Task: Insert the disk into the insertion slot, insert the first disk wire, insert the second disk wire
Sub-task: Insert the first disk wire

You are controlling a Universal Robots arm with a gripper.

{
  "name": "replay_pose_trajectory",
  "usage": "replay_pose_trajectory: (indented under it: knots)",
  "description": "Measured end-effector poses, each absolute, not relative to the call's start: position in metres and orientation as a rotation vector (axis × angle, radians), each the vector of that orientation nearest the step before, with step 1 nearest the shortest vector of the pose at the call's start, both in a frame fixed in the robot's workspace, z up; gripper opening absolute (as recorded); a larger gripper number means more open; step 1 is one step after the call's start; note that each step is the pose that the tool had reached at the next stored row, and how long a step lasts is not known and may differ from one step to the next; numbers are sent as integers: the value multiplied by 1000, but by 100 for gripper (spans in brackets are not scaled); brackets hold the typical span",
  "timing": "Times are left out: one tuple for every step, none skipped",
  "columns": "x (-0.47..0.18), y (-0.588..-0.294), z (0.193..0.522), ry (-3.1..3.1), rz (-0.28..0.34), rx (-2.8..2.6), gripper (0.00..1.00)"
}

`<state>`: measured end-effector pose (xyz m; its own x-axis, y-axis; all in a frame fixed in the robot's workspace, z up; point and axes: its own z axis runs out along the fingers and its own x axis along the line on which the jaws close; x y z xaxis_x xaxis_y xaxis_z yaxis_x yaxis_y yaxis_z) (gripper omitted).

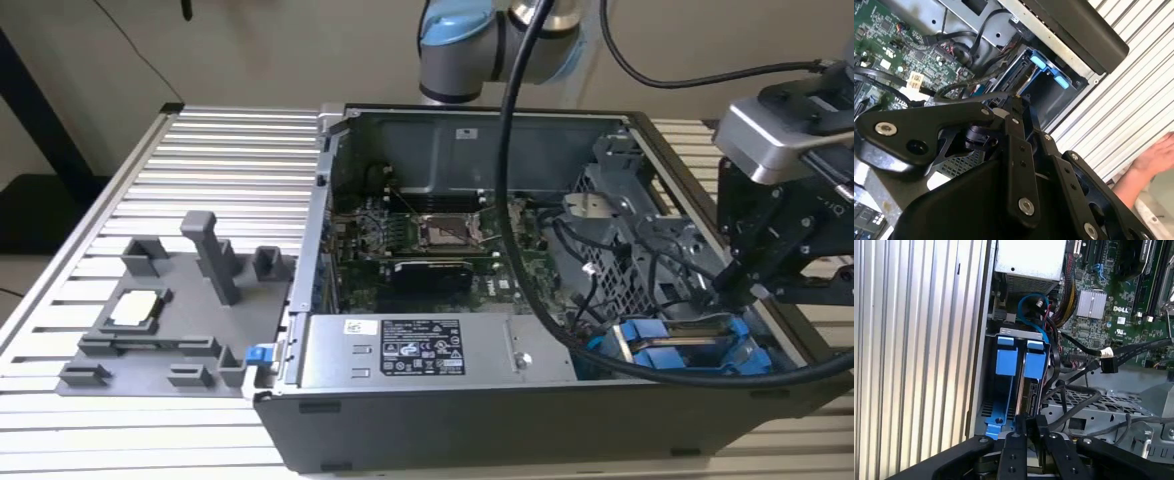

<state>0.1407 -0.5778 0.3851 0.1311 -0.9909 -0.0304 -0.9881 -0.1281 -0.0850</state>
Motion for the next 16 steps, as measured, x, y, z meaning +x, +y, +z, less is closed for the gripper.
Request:
replay_pose_trajectory:
  knots:
    - [141,-578,385,2017,-51,-2298,19]
    - [142,-578,385,2017,-49,-2299,19]
    - [143,-578,385,2020,-43,-2301,19]
    - [144,-578,385,2022,-37,-2304,19]
    - [146,-578,385,2025,-29,-2307,19]
    - [148,-578,385,2029,-19,-2311,19]
    - [150,-578,385,2033,-10,-2315,19]
    - [152,-578,385,2037,-1,-2319,19]
    - [154,-578,385,2040,8,-2322,19]
    - [155,-578,384,2043,15,-2325,19]
    - [156,-578,384,2044,20,-2327,19]
    - [156,-578,384,2045,23,-2327,19]
    - [156,-578,383,2045,26,-2327,19]
    - [156,-578,383,2043,30,-2325,19]
    - [156,-578,383,2041,38,-2321,19]
    - [156,-578,382,2038,47,-2316,19]
